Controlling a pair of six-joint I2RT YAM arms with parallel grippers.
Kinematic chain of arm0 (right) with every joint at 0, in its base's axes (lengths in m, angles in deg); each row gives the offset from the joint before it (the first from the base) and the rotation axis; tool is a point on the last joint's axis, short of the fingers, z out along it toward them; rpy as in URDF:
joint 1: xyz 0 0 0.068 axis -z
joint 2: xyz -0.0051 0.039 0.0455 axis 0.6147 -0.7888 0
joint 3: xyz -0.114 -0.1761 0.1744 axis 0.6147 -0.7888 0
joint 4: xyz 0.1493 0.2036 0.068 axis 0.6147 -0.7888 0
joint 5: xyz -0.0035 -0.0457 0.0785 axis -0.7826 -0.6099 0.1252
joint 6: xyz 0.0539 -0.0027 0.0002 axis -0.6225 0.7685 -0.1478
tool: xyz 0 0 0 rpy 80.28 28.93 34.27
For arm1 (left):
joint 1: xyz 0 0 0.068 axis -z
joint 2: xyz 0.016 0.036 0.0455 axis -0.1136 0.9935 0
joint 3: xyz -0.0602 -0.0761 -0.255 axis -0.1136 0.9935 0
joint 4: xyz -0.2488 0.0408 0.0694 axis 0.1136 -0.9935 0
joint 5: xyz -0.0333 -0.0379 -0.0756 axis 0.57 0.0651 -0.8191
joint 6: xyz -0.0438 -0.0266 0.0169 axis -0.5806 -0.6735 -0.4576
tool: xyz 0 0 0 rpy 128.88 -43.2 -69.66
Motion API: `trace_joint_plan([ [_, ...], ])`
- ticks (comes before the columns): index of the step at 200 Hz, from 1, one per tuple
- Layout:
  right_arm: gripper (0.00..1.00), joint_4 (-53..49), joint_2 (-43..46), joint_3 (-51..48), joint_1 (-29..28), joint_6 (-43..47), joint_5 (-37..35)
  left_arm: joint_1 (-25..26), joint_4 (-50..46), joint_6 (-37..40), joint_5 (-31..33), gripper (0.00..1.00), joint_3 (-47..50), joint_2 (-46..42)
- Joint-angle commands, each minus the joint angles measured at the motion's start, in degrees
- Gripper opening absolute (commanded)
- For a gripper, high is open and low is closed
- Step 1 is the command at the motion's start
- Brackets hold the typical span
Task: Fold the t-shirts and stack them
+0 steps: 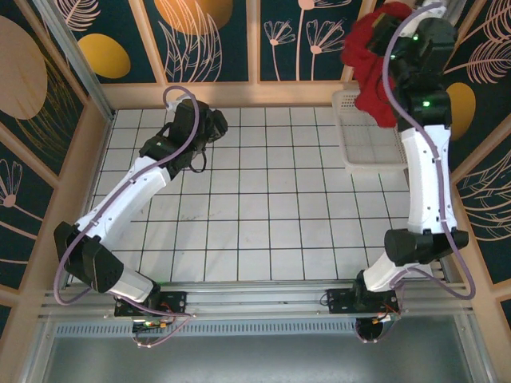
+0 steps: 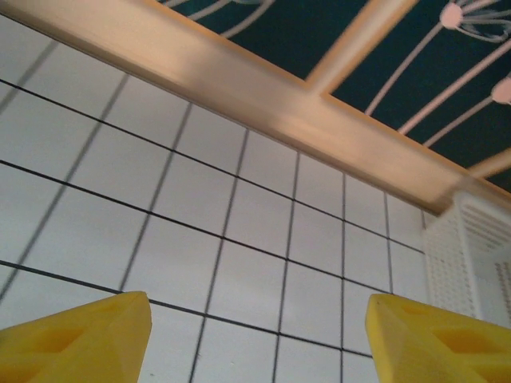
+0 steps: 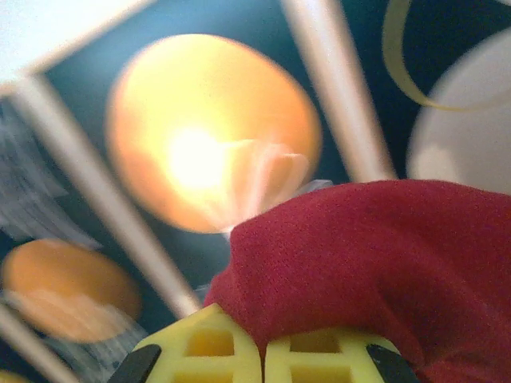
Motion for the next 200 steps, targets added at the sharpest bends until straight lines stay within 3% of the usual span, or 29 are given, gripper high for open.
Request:
trace_joint_plan([
  [1,0.0,0.7,1.1,2.2,-7.5,3.9,-1.4,-0.4,-4.6,-0.4,10.1,0.72,-2.4,-1.9],
  [45,0.0,0.0,-2.7,-14.4,-23.2,-2.7,-1.5,-0.4,-9.9,-1.9,21.8,0.79,-1.7,-9.0],
  [64,0.47,-2.4,-8.8,-17.8,-28.6,-2.7,6.0,-0.4,-11.4,-1.2,23.8,0.8,0.2,-12.6],
  [77,0.65,-2.7,-9.8,-21.4,-30.7,-3.2,6.4,-0.5,-12.7,-1.2,23.2,0.81,2.0,-14.4],
  [92,0.75,3.5,-5.3,-32.7,-30.8,-6.3,6.0,-0.6,-14.5,-1.9,20.9,0.79,4.6,-15.9],
  [111,0.75,8.6,0.1,-46.5,-28.0,-10.8,7.3,-1.0,-15.0,-3.0,15.3,0.76,9.6,-17.4],
  [149,0.6,6.4,4.0,-63.0,-28.6,-11.2,3.9,-3.9,-13.9,-7.6,1.2,0.69,20.6,-17.1],
  [166,0.54,5.8,5.0,-68.6,-30.6,-11.7,3.0,-4.9,-11.5,-8.7,-4.0,0.67,25.0,-16.1],
  [200,0.55,4.8,7.7,-73.7,-38.6,-12.6,2.0,-8.0,-6.2,-9.8,-11.4,0.61,31.2,-14.0],
])
